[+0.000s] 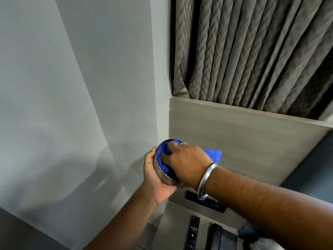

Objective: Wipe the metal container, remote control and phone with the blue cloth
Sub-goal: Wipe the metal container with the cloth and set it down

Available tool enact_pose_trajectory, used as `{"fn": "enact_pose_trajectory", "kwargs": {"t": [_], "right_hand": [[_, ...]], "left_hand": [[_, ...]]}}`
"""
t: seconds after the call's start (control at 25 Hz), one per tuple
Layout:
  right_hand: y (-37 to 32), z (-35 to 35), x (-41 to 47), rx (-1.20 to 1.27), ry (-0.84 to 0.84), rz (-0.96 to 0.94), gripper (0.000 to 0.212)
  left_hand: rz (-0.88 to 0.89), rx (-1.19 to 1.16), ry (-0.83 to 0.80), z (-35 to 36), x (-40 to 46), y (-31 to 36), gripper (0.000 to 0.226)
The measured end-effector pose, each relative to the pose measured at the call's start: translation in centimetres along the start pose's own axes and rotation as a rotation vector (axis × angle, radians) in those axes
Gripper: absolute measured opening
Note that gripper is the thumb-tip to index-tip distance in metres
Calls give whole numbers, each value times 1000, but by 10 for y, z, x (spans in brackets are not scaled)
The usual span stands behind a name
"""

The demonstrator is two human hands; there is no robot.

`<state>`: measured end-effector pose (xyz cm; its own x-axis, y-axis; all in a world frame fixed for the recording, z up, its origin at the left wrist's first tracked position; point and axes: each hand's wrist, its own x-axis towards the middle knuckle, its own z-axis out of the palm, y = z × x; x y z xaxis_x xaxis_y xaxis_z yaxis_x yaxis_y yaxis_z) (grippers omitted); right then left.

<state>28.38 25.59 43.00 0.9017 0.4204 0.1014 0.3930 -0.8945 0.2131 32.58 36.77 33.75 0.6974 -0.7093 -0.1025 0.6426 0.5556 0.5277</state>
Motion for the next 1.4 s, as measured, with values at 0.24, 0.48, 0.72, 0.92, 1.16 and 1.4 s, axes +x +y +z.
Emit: {"fn": "enact_pose_trajectory", "kwargs": {"t": [0.24,0.48,0.72,0.92,1.16,1.4], "right_hand": [[22,-6,5,-143,-172,226,30],[36,-20,-23,-24,-433,149,25],[27,-23,-13,-200,-224,209,22],[45,-15,-24,516,-631,266,11],[41,-27,-27,1113,-502,148,9],[29,-37,-32,645,-439,-13,11]], "left_hand": [[99,268,51,8,6,16,59],[148,323,63,13,8,8,52],[5,281,-19,18,13,-3,59],[165,470,-1,25,14,3,58],[241,388,-108,30,11,-5,69],[255,343,-84,27,7,3,63]]}}
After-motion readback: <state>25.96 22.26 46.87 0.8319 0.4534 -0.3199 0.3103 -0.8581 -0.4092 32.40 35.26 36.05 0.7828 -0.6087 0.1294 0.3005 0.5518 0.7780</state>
